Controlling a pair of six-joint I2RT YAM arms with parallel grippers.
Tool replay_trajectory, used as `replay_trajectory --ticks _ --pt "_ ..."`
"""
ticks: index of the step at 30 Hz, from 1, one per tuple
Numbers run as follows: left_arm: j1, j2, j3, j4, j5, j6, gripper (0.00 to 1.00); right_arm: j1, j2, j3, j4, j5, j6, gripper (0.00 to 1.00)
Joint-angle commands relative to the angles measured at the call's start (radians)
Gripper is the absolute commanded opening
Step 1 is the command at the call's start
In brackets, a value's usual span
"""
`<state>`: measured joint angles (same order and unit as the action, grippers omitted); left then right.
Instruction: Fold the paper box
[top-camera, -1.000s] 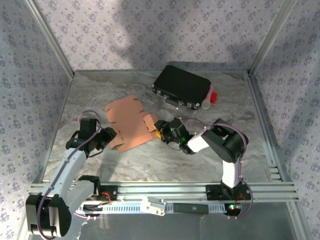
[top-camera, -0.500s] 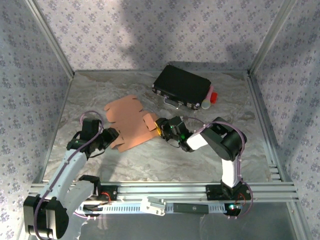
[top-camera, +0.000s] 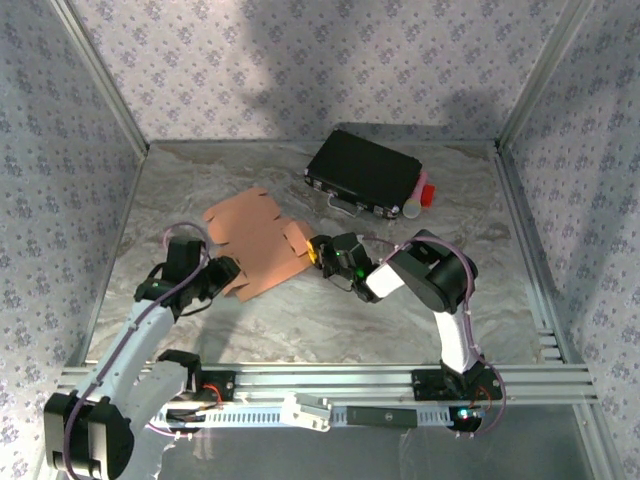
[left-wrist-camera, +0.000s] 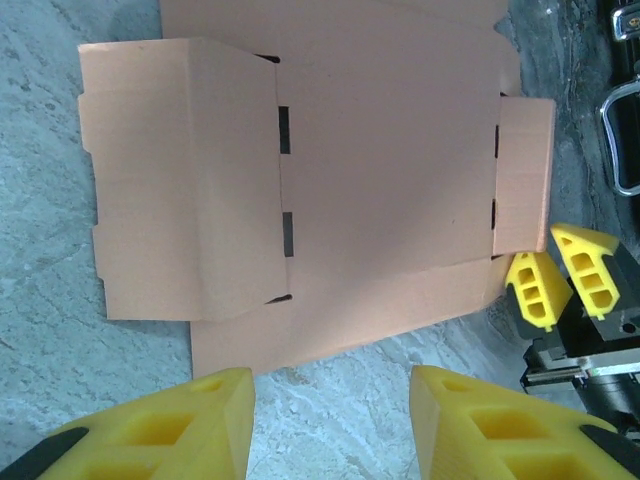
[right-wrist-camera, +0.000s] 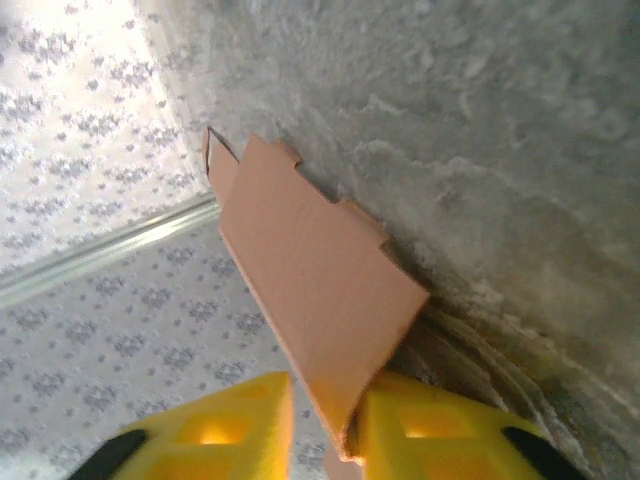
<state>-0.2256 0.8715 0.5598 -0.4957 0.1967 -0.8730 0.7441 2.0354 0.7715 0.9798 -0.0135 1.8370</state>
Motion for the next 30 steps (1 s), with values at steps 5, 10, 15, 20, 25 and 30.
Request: replay_trajectory --ticks 5,10,15,20,25,30 --pt "-0.120 -0.003 0.016 0.098 -0.018 0.173 0.51 -0.005 -0.012 0.007 -0.028 0.025 0.028 0.00" --pt "-0.314 0.060 0.057 0.129 -0.218 0.385 0.54 -0.005 -0.151 -0.001 -0.210 0.010 0.022 0.00" --pt "-0.584 0.124 0.094 0.142 -0.589 0.580 0.69 -0.016 -0.277 0.037 -0.471 -0.029 0.011 0.00" --pt "-0.783 0.214 0.113 0.191 -0.911 0.729 0.75 -0.034 -0.343 0.078 -0.655 -0.062 0.001 0.00" --pt "-0.920 0.264 0.108 0.269 -1.028 0.832 0.75 -0.057 -0.396 0.101 -0.772 -0.063 -0.033 0.00" --pt "-0.972 0.414 0.153 0.231 -1.167 0.849 0.74 -0.072 -0.434 0.105 -0.827 -0.068 -0.041 0.00"
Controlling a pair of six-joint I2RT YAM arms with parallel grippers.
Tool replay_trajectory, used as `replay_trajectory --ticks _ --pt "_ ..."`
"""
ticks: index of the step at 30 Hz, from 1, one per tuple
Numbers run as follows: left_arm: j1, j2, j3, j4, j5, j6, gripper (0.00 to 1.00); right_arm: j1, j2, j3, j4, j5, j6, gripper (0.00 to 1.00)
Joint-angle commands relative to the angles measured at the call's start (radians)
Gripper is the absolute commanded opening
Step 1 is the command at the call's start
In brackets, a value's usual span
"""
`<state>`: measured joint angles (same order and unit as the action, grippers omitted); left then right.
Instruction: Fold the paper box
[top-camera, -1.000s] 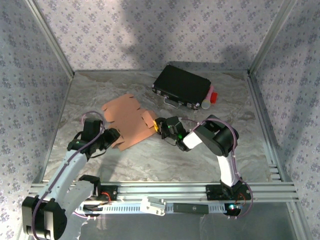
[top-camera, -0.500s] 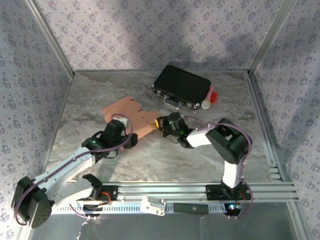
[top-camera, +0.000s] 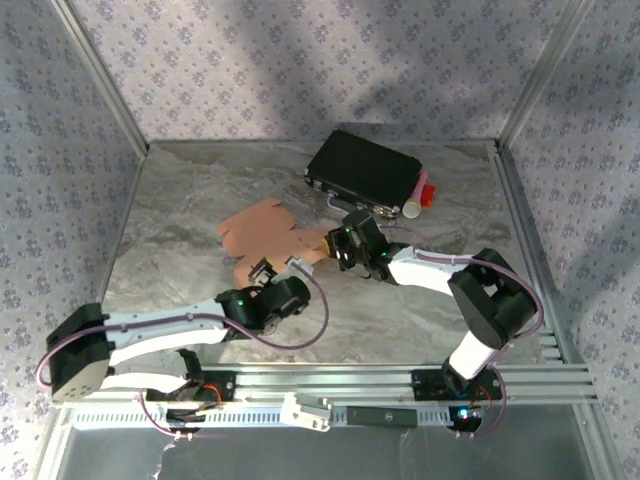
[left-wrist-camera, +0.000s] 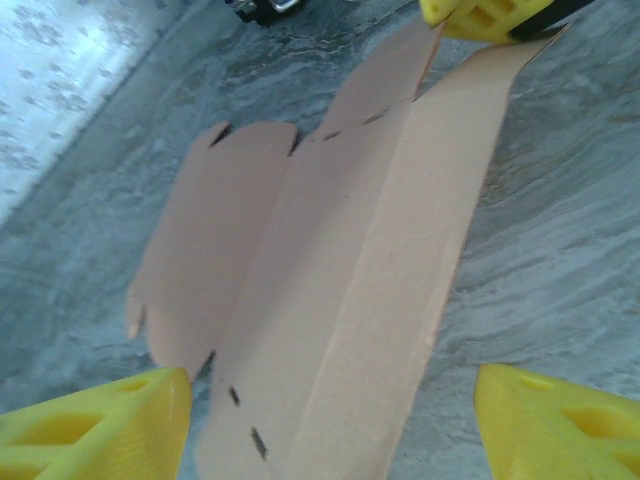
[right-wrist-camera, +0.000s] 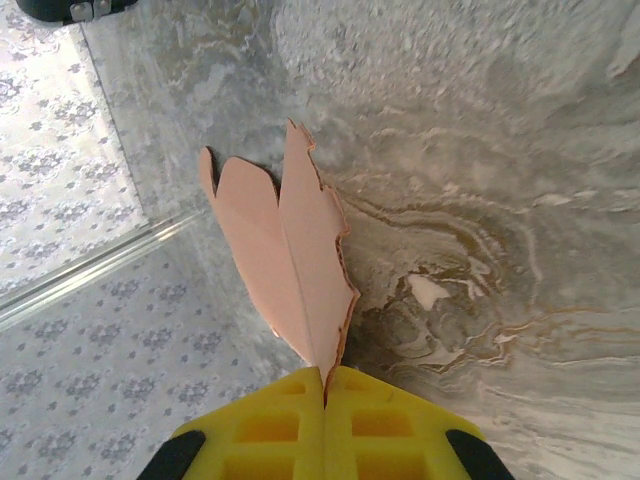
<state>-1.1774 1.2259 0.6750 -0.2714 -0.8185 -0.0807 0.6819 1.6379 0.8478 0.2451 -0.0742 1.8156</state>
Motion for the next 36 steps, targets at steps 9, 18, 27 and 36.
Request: replay_trajectory --ticks 9,18,27,36 --pt "-0.032 0.133 0.085 -0.022 -0.193 0.028 0.65 -0.057 -0.124 0.046 -0.233 -0.018 -0.054 0.00" --pt "-0.034 0.139 0.126 -0.092 -0.180 0.007 0.14 -0.098 -0.179 0.058 -0.269 -0.046 -0.058 0.00" --pt "-0.031 0.095 0.347 -0.280 -0.174 -0.009 0.00 -0.031 -0.510 0.140 -0.601 0.219 -0.253 0.60" --pt "0.028 0.066 0.492 -0.330 0.093 0.107 0.00 0.054 -0.591 0.244 -0.604 0.196 -0.345 0.71"
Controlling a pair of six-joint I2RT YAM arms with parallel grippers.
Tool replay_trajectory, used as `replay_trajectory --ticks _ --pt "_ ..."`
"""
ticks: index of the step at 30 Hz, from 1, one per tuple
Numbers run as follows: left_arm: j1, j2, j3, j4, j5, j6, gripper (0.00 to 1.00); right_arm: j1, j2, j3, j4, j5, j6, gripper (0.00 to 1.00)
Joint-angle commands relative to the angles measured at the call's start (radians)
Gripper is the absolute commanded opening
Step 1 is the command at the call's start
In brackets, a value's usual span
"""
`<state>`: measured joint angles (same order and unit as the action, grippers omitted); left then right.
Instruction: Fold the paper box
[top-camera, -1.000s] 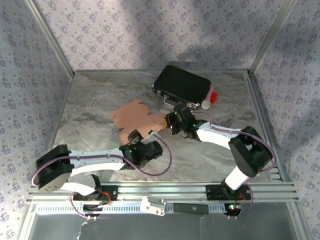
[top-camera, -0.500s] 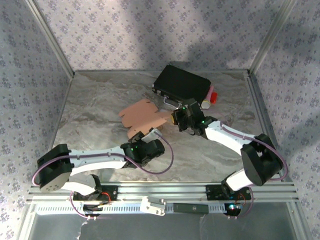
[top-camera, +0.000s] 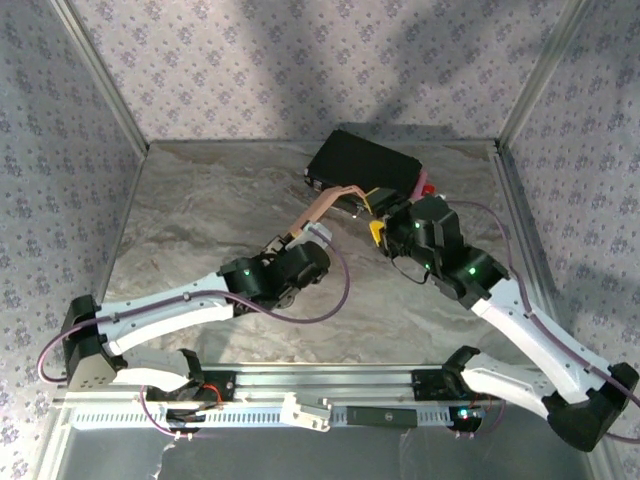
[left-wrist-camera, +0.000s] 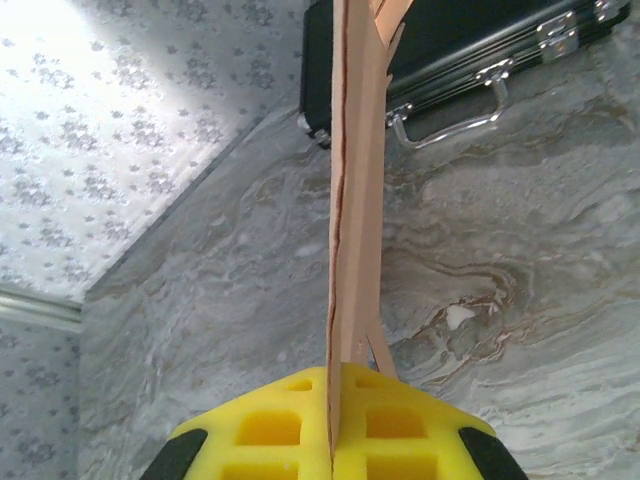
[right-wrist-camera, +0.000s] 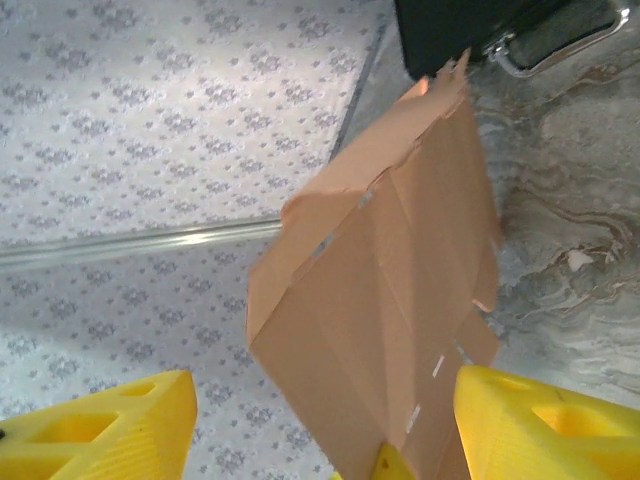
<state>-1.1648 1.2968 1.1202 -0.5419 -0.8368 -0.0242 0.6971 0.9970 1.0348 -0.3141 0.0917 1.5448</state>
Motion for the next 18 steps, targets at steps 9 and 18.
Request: replay_trajectory --ticks 9,18 --pt "0.022 0.020 0.160 -0.156 0.147 0.057 0.00 0.110 0.188 0.183 -0.036 0.043 -0.109 0.66" --pt "0.013 0.034 0.175 -0.162 0.143 0.064 0.00 0.099 0.224 0.182 0.007 0.008 -0.085 0.39"
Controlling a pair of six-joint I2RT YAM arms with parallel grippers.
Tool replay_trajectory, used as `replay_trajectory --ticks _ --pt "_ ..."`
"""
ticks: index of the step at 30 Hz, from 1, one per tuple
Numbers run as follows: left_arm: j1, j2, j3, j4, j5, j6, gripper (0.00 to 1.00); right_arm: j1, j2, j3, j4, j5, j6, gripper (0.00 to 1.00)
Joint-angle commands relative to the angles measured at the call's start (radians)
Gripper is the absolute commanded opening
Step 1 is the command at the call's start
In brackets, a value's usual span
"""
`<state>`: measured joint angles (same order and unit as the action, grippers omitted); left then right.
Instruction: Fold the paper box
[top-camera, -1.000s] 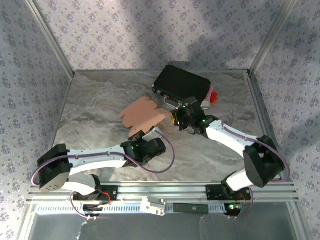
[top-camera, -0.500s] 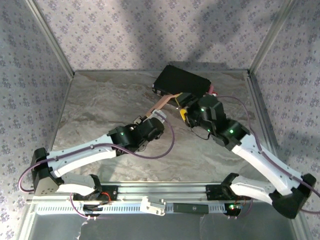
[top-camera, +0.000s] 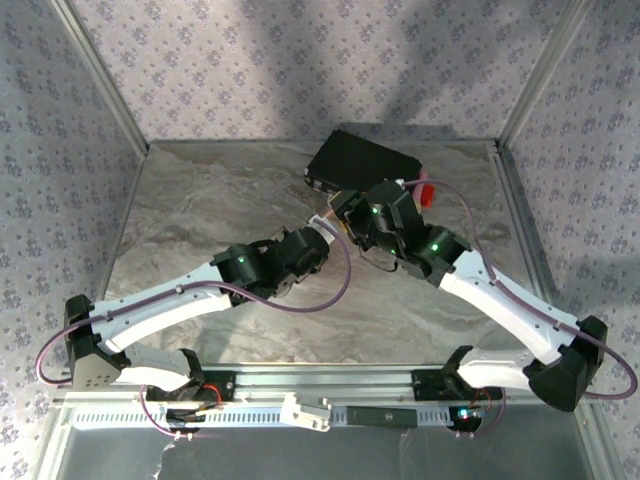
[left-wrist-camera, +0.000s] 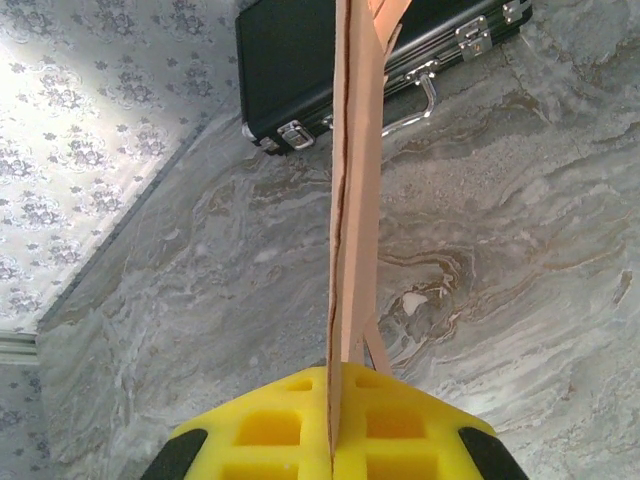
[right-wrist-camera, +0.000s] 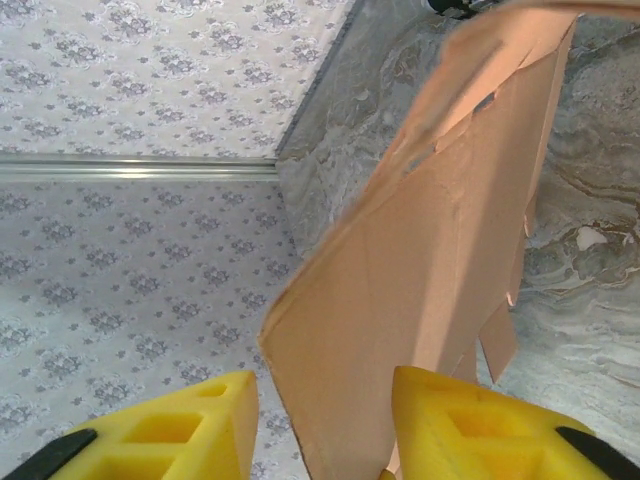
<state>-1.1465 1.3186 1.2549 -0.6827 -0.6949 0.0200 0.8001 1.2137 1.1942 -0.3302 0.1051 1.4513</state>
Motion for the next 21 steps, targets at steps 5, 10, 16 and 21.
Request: replay_trajectory --ticks 5,10,16,21 --pt "-0.008 0.020 0.052 -0.012 -0.001 0.027 0.00 -0.019 0.013 -0.010 0.043 -0.016 0.037 0.30" --pt "-0.014 0.017 0.056 -0.012 -0.012 0.035 0.00 -0.025 0.022 -0.029 0.041 -0.021 0.045 0.27" --pt "-0.018 0.007 0.051 -0.002 -0.021 0.045 0.00 -0.032 0.036 -0.036 0.043 -0.039 0.061 0.25" --pt "-0.019 0.017 0.065 -0.002 -0.025 0.052 0.00 -0.030 0.036 -0.039 0.031 -0.036 0.073 0.19"
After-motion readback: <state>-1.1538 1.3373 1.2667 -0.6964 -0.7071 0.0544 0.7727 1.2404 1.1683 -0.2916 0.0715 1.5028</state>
